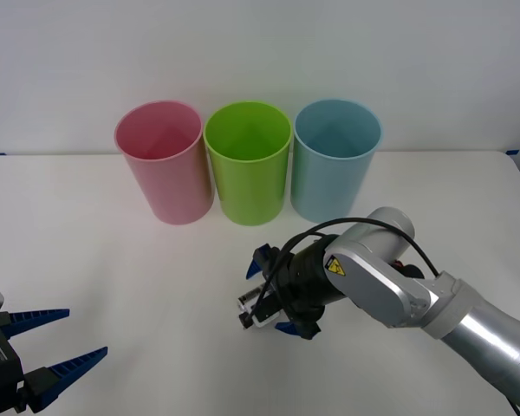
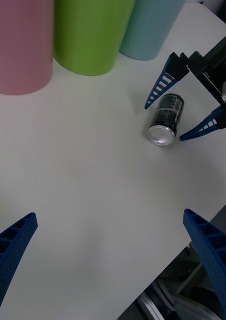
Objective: Put cans in the blue bin and PET bottles in the pink bin and trash in the green bin.
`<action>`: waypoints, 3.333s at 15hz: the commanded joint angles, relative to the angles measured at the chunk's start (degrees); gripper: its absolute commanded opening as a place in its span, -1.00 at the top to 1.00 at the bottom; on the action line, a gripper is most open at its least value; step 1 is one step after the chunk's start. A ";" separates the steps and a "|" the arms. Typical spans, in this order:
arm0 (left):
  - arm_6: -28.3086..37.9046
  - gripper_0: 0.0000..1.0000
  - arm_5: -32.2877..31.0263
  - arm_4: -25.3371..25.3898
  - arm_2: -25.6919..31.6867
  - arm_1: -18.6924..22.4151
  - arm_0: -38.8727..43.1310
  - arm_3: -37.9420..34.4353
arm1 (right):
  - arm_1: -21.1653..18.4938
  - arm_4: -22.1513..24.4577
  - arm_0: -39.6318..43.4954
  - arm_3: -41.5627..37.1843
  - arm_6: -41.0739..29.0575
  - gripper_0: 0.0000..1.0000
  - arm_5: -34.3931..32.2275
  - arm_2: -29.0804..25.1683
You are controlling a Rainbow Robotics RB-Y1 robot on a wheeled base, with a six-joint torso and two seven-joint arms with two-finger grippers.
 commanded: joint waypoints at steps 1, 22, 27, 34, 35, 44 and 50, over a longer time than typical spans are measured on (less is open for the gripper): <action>0.00 -1.00 0.00 0.00 0.00 0.00 0.00 0.00 | 0.55 0.83 0.01 0.66 0.09 -0.74 0.02 0.10; 0.00 -1.00 0.00 0.00 0.00 0.00 0.00 0.00 | -8.86 -22.90 18.21 -23.94 1.76 1.00 8.02 -19.33; 0.00 -1.00 0.00 0.00 0.00 0.00 0.00 0.00 | -8.24 -39.95 30.34 -36.16 1.67 1.00 7.93 -34.18; 0.00 -1.00 0.00 0.00 0.00 0.00 0.00 0.00 | -0.95 -50.15 34.64 -40.73 -2.38 1.00 13.47 -47.19; 0.00 -1.00 0.00 0.00 0.00 0.00 0.00 0.00 | -1.03 -50.06 34.03 -40.73 -5.10 1.00 16.72 -47.10; 0.00 -1.00 0.00 0.00 0.00 0.00 0.00 0.00 | -0.33 -30.81 18.91 -30.71 -27.78 1.00 33.60 -41.21; 0.00 -1.00 0.00 0.00 0.00 0.00 0.00 0.00 | 0.28 -15.43 8.19 -18.23 -39.99 1.00 33.60 -38.66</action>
